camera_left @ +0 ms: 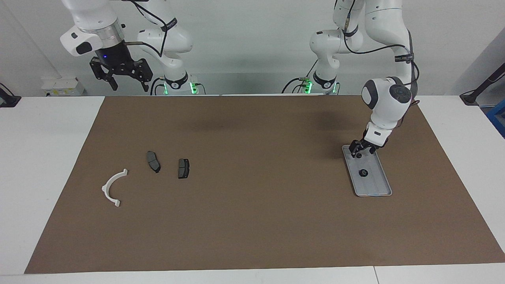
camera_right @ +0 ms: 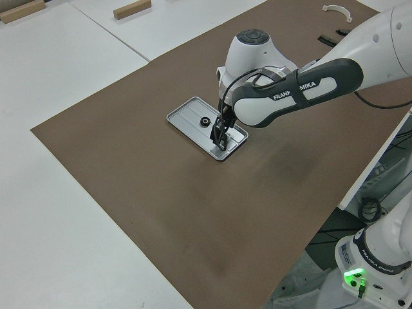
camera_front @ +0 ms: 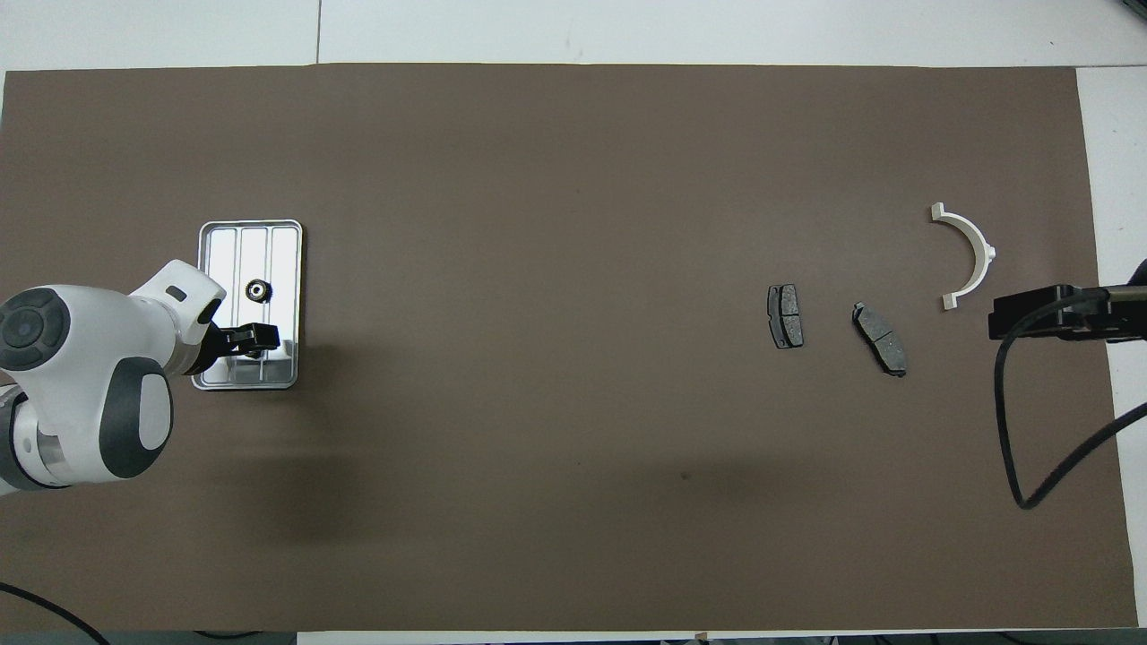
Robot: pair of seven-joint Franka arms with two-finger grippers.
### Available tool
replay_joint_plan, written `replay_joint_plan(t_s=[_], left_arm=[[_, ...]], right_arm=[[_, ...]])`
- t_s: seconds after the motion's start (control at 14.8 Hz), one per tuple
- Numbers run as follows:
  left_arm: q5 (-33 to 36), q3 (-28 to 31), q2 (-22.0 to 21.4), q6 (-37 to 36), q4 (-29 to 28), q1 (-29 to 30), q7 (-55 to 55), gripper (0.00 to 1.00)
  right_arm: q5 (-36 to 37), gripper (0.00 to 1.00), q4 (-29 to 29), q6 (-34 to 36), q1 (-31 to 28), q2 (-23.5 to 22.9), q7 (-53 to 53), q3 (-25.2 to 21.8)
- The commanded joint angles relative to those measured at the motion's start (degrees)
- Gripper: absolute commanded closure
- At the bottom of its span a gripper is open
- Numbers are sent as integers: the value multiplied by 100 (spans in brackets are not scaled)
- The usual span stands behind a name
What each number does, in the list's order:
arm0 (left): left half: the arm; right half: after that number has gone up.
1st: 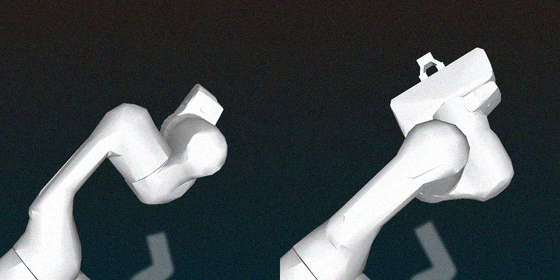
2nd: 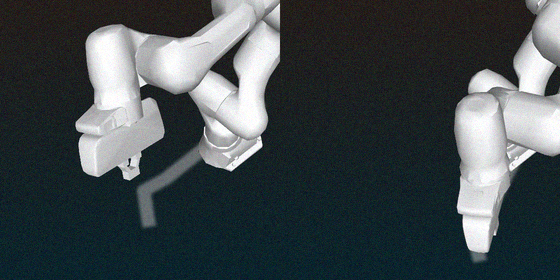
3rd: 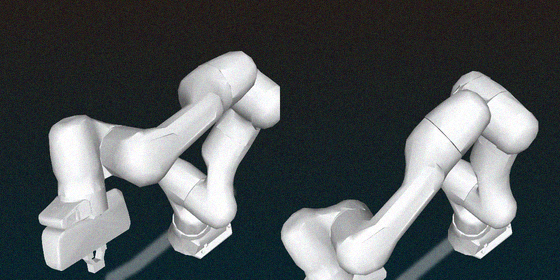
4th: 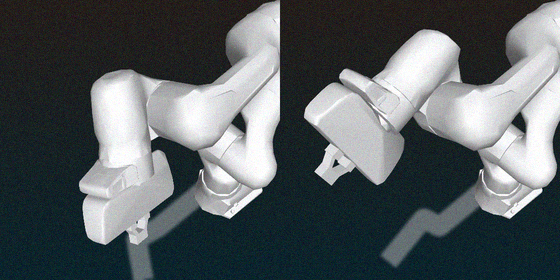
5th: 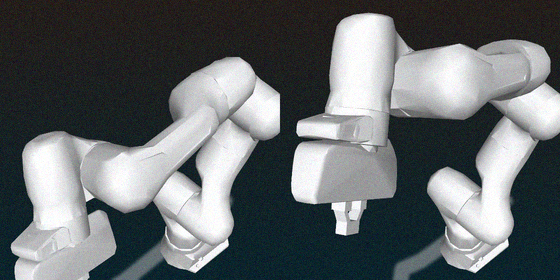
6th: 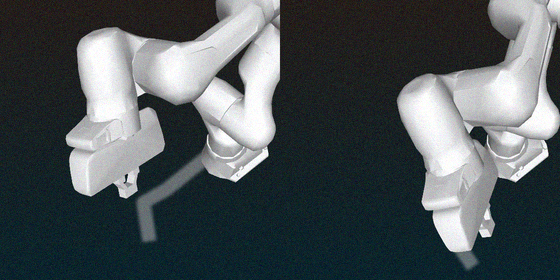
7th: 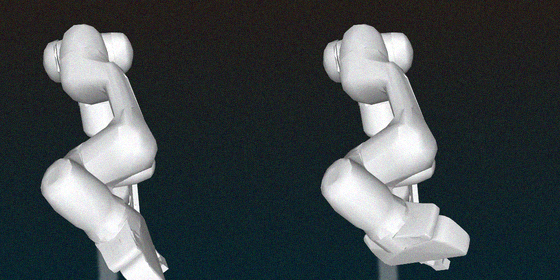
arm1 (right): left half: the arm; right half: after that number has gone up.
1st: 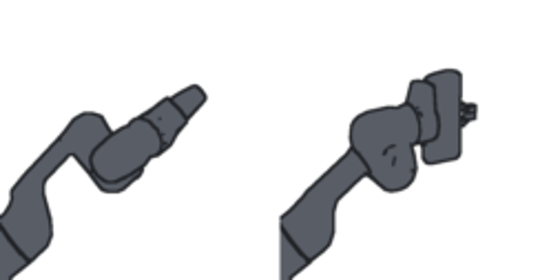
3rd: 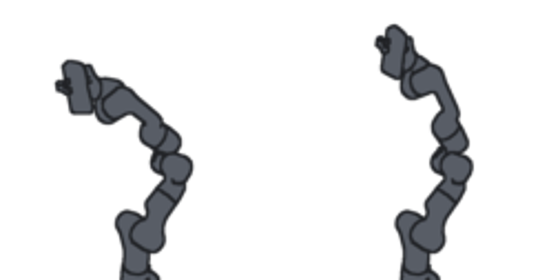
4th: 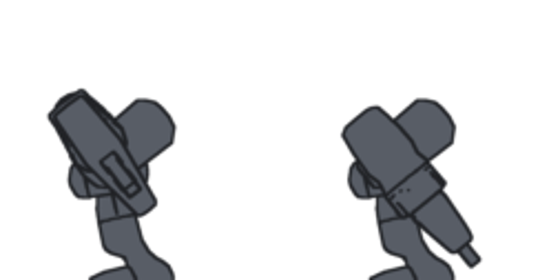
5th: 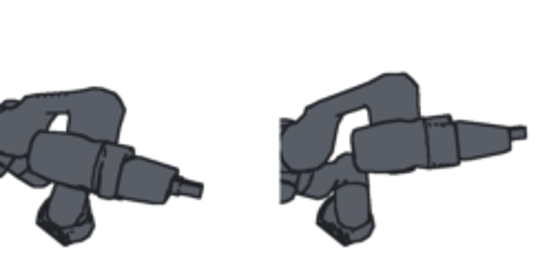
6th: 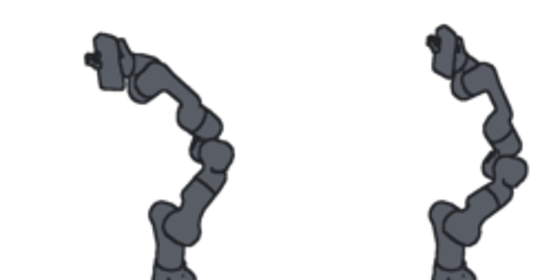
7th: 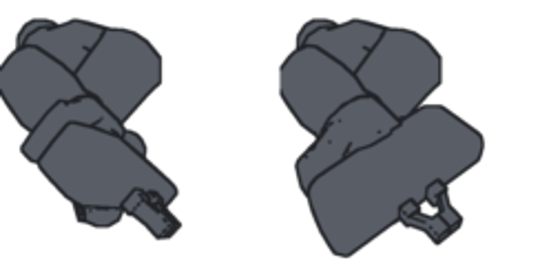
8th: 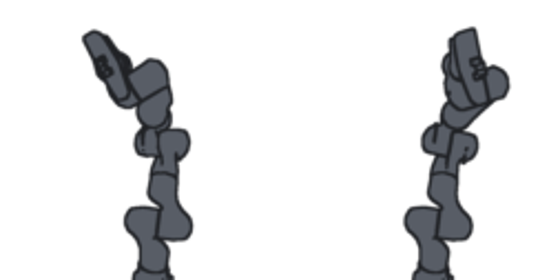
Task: Place bearing gear from tray to pile
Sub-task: 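Close the left gripper on the dark ring and lift it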
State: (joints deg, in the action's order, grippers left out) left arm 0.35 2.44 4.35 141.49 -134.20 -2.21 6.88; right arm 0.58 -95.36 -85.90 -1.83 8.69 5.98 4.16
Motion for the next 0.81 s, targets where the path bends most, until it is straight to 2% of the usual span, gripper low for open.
replay_joint_plan(t_s=[0.0,0.2,0.34,0.47,0.54,0.74], left_arm=[[-62,63,-39,256,-185,-78,50,18],[-62,63,-39,257,-177,-78,85,44],[-62,63,-39,257,-177,-78,225,66],[-62,63,-30,257,-168,-87,235,96],[-62,55,-30,248,-159,-87,243,100],[-62,63,-30,204,-89,-148,488,100]], right_arm=[[-190,0,-62,-85,-46,89,-80,15],[-199,0,-70,-85,-28,89,-71,24],[-208,0,-62,-85,-19,89,-71,24],[-217,0,-70,-85,-28,89,-88,24],[-217,0,-70,-85,-28,89,-88,24],[-225,0,-70,-85,-28,89,-80,32]])
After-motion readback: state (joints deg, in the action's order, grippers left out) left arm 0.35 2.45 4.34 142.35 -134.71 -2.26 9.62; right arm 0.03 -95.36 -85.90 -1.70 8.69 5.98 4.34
